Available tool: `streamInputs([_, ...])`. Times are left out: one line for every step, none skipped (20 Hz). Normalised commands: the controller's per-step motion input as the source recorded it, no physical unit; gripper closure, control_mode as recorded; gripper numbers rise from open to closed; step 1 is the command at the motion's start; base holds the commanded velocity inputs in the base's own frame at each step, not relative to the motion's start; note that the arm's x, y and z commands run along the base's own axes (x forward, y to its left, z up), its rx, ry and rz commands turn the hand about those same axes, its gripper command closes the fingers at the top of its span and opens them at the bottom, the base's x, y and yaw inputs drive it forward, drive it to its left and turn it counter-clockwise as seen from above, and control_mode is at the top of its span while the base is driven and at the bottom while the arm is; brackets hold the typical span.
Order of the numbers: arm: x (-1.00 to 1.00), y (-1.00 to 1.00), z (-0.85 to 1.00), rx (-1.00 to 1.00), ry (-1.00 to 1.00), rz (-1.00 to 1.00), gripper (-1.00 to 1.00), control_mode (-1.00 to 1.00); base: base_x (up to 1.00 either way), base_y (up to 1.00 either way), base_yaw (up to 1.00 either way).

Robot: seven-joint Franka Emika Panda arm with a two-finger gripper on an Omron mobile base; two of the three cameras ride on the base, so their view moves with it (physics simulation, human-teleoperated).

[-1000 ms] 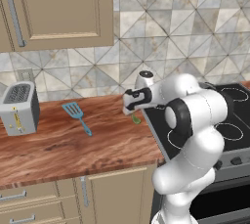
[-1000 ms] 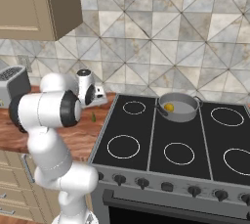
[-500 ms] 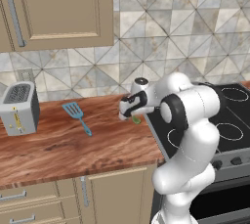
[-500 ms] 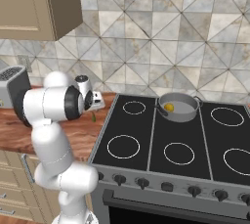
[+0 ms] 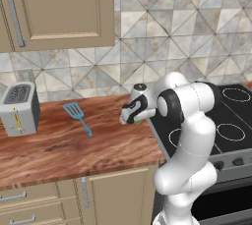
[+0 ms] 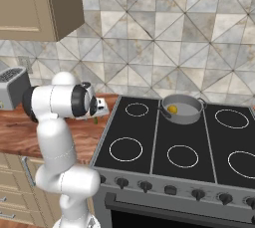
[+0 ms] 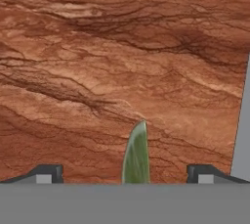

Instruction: Put the lemon and lemon wedge in the pot. Retrieve the spatula and lightly stir the vegetables in the pot.

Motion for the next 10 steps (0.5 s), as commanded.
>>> streamInputs([0.13, 0.00, -0.23, -0.01, 0.00, -0.08, -1.00, -1.00, 0.00, 0.00, 0.00])
streamInputs([0.14, 0.00, -0.28, 0.00, 0.01, -0.07, -1.00, -1.00, 0.00, 0.00, 0.00])
streamInputs([0.14, 0.00, -0.25, 0.00, 0.00, -0.04, -1.00, -1.00, 0.00, 0.00, 0.00])
streamInputs([0.21, 0.00, -0.24, 0.00, 0.00, -0.03, -1.00, -1.00, 0.00, 0.00, 0.00])
streamInputs([0.28, -0.02, -0.24, 0.00, 0.00, 0.00, -1.00, -1.00, 0.00, 0.00, 0.00])
streamInputs([0.29, -0.03, -0.21, 0.00, 0.00, 0.00, -1.00, -1.00, 0.00, 0.00, 0.00])
streamInputs([0.34, -0.05, -0.18, 0.00, 0.00, 0.00, -1.00, -1.00, 0.00, 0.00, 0.00])
streamInputs([0.37, -0.04, -0.20, 0.00, 0.02, 0.00, -1.00, -1.00, 0.00, 0.00, 0.00])
streamInputs([0.29, -0.02, -0.25, 0.00, 0.03, 0.00, -1.00, -1.00, 0.00, 0.00, 0.00])
streamInputs([0.14, -0.01, -0.35, 0.00, 0.05, 0.00, -1.00, -1.00, 0.00, 0.00, 0.00])
